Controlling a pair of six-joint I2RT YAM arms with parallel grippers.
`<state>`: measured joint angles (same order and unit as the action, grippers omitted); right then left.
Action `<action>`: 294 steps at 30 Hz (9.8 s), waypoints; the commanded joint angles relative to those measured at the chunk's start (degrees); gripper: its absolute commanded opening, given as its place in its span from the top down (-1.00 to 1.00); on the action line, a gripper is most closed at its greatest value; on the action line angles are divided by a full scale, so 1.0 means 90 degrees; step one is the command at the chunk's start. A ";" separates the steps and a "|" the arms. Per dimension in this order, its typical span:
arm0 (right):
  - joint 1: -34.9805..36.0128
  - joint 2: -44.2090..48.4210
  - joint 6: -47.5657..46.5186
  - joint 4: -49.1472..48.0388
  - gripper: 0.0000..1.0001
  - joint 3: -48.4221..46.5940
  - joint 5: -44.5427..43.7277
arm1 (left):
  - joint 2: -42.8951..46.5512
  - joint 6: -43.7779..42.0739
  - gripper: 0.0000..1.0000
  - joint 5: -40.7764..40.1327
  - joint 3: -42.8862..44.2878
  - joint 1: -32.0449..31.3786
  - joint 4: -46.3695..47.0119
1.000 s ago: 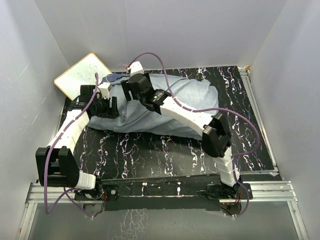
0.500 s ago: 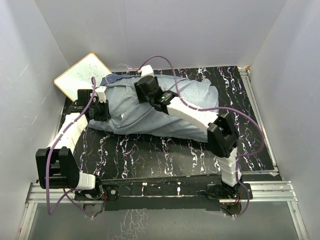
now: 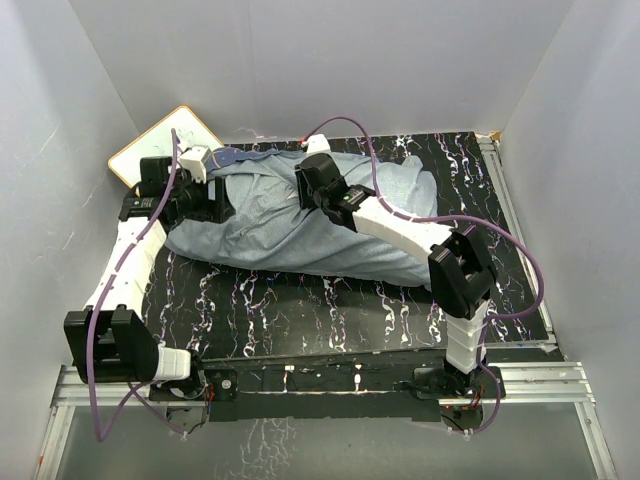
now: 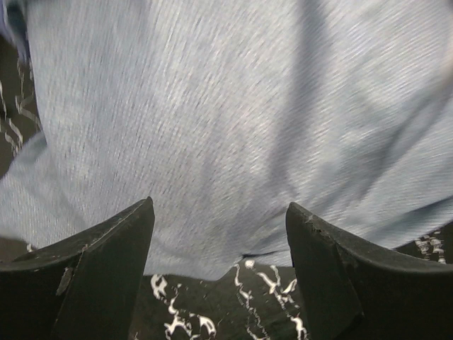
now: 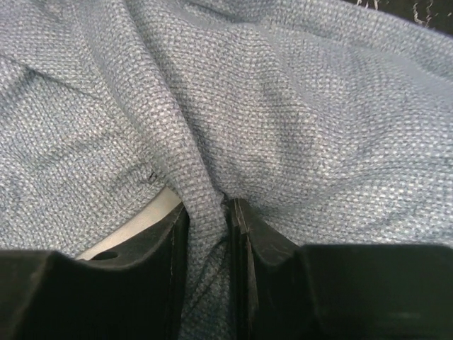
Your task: Remove the pillowcase from the pillow
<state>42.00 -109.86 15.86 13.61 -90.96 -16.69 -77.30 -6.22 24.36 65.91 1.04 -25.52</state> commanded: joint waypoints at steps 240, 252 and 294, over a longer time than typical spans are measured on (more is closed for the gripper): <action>0.0279 0.2502 -0.6199 -0.4220 -0.96 0.0167 0.3006 | -0.0455 -0.3061 1.00 -0.2794 0.5619 -0.5008 0.2145; -0.0106 0.1631 -0.5766 -0.4360 -0.90 -0.0138 0.3117 | -0.0379 -0.2601 1.00 -0.2410 0.6198 -0.5008 0.1723; -0.0314 0.5794 -0.2171 -0.3851 0.85 0.4418 0.1119 | -0.0698 -0.5198 1.00 -0.4322 0.5413 -0.4321 0.4085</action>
<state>39.75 -60.45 -5.76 -27.11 -51.57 -2.07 -86.98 -52.49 -7.49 111.04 -43.38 0.01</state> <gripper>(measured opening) 0.113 0.011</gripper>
